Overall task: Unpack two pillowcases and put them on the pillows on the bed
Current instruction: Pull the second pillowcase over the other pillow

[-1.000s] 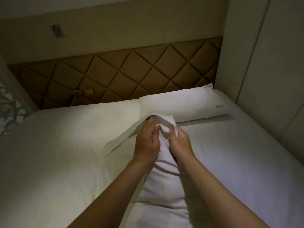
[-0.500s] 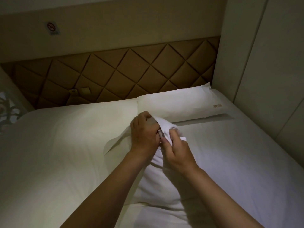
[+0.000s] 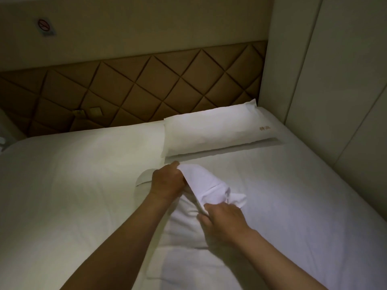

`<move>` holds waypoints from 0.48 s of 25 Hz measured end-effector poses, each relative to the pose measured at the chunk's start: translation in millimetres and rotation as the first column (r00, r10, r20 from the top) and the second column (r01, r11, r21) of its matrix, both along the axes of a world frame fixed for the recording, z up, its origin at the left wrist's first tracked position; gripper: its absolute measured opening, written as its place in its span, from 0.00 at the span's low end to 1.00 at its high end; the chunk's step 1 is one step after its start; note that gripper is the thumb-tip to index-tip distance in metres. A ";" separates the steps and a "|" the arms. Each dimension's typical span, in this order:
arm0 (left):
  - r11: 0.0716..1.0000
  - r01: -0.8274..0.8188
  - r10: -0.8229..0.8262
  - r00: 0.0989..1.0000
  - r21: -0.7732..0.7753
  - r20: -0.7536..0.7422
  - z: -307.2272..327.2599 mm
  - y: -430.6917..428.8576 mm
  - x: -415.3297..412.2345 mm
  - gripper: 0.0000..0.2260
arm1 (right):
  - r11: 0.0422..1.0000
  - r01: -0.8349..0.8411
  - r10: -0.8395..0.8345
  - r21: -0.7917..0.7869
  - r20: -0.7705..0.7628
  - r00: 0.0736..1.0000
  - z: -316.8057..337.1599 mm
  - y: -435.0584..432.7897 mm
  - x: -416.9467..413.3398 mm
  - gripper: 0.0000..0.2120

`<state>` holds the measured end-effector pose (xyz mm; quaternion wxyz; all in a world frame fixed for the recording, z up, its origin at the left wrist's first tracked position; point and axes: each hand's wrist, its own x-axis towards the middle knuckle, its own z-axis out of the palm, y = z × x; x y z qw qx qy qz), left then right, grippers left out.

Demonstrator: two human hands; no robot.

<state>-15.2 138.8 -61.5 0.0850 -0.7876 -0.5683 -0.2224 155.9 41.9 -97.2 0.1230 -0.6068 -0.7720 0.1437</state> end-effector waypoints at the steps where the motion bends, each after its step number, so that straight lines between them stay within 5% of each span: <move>1: 1.000 0.020 -0.019 0.995 0.002 -0.100 -4.4 0.5 -10.4 0.14 | 0.999 0.052 -0.052 0.017 0.027 0.998 -5.8 6.5 1.2 0.15; 5: 0.985 0.086 -0.148 0.875 -0.152 -0.461 -29.4 -14.1 -54.8 0.15 | 0.984 0.177 -0.174 -0.009 0.130 0.976 -21.3 27.2 9.1 0.13; 12: 0.873 0.449 -0.467 0.659 -0.190 -0.590 -49.1 -22.1 -18.3 0.16 | 0.913 0.403 -0.382 -0.063 0.211 0.900 -23.5 32.1 14.0 0.19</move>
